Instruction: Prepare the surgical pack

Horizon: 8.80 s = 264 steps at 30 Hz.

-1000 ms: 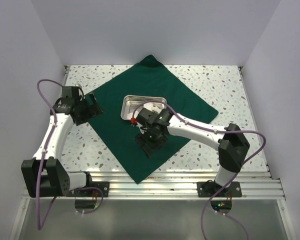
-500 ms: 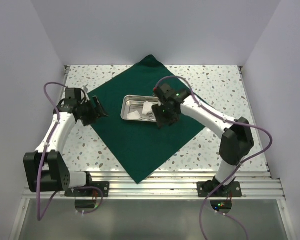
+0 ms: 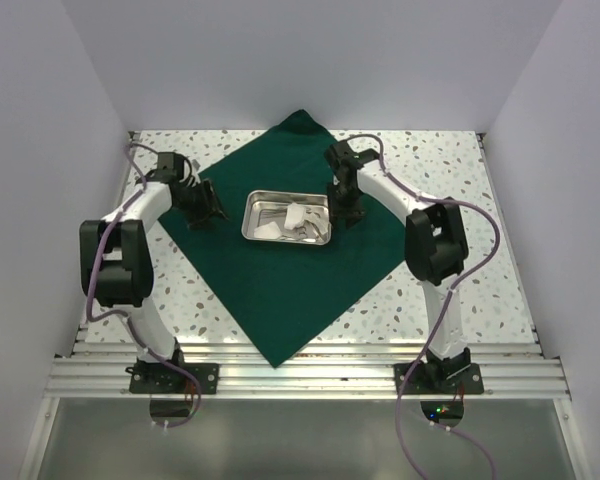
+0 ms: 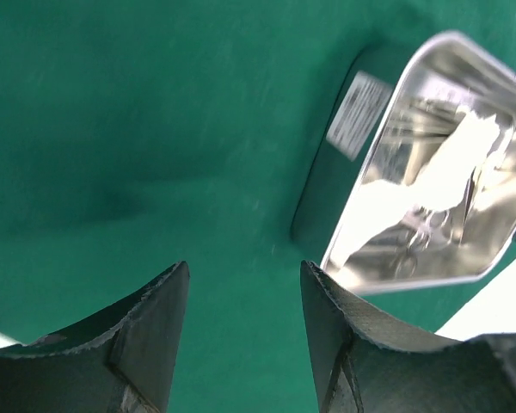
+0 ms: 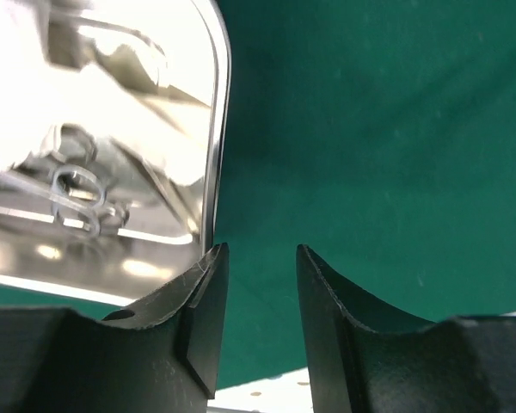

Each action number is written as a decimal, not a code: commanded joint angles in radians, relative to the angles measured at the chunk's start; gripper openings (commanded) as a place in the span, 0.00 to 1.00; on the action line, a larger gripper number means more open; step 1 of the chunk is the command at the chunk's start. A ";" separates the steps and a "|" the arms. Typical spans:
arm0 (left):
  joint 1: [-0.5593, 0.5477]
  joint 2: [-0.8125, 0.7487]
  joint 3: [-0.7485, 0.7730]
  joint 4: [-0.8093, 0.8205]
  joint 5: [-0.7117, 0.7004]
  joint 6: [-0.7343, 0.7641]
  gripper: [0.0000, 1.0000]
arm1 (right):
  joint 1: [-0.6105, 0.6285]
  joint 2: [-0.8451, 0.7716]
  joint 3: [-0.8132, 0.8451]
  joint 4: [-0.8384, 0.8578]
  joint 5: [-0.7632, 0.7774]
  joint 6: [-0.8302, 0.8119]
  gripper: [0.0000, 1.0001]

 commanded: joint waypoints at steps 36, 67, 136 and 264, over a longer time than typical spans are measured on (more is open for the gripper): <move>0.144 -0.315 -0.220 -0.088 -0.207 -0.029 0.75 | 0.872 -0.299 -0.463 0.197 -0.319 -0.206 0.56; 0.270 -0.429 -0.309 -0.116 -0.180 0.032 0.76 | 0.930 -0.101 -0.353 0.246 -0.157 -0.248 0.43; 0.289 -0.085 0.003 -0.076 -0.298 -0.009 0.82 | 0.106 0.390 0.670 0.602 0.356 -0.249 0.00; -0.345 0.217 0.582 0.093 0.239 -0.204 0.00 | -0.072 0.576 0.561 0.271 -0.287 0.568 0.50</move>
